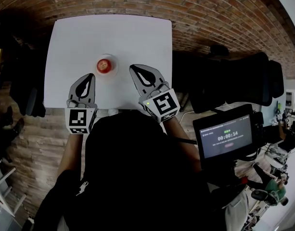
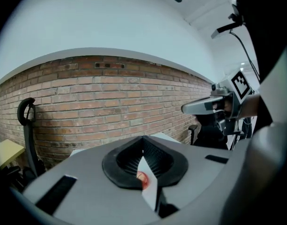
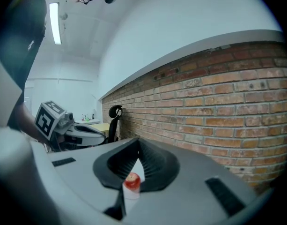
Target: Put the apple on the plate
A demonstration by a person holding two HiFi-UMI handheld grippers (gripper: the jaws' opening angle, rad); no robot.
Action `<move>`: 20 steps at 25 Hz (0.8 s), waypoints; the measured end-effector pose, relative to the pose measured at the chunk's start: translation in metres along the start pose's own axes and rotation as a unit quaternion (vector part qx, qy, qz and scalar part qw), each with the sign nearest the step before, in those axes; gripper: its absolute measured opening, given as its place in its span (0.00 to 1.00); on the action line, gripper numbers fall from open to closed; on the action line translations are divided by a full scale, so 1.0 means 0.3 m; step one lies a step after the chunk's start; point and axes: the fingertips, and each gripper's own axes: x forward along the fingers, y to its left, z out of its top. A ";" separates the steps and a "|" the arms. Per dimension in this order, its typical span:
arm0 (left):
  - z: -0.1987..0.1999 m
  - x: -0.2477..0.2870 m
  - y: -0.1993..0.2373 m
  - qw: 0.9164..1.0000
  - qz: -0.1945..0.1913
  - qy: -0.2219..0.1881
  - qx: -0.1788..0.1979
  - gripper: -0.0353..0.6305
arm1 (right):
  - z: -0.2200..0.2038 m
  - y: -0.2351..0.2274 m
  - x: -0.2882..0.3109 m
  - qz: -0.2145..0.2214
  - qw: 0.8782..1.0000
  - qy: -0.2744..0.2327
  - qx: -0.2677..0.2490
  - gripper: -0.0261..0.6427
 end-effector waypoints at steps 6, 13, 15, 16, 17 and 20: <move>0.039 -0.054 0.017 1.000 0.014 -0.014 -0.004 0.06 | 0.014 0.009 -0.003 0.006 1.000 -0.002 -0.006 0.04; -0.031 -0.049 0.032 1.000 0.021 0.007 -0.017 0.06 | 0.002 0.003 -0.009 0.002 1.000 0.004 -0.005 0.05; -0.044 -0.043 0.033 1.000 0.017 0.009 -0.022 0.06 | -0.004 -0.001 -0.013 0.000 1.000 0.007 -0.006 0.04; -0.051 -0.038 0.033 1.000 0.014 0.011 -0.023 0.06 | -0.007 -0.002 -0.015 -0.001 1.000 0.009 -0.006 0.04; -0.057 -0.034 0.033 1.000 0.011 0.014 -0.023 0.06 | -0.008 -0.002 -0.015 -0.001 1.000 0.010 -0.005 0.04; -0.069 -0.026 0.037 1.000 0.004 0.019 -0.024 0.06 | -0.014 0.002 -0.011 -0.001 1.000 0.013 -0.005 0.04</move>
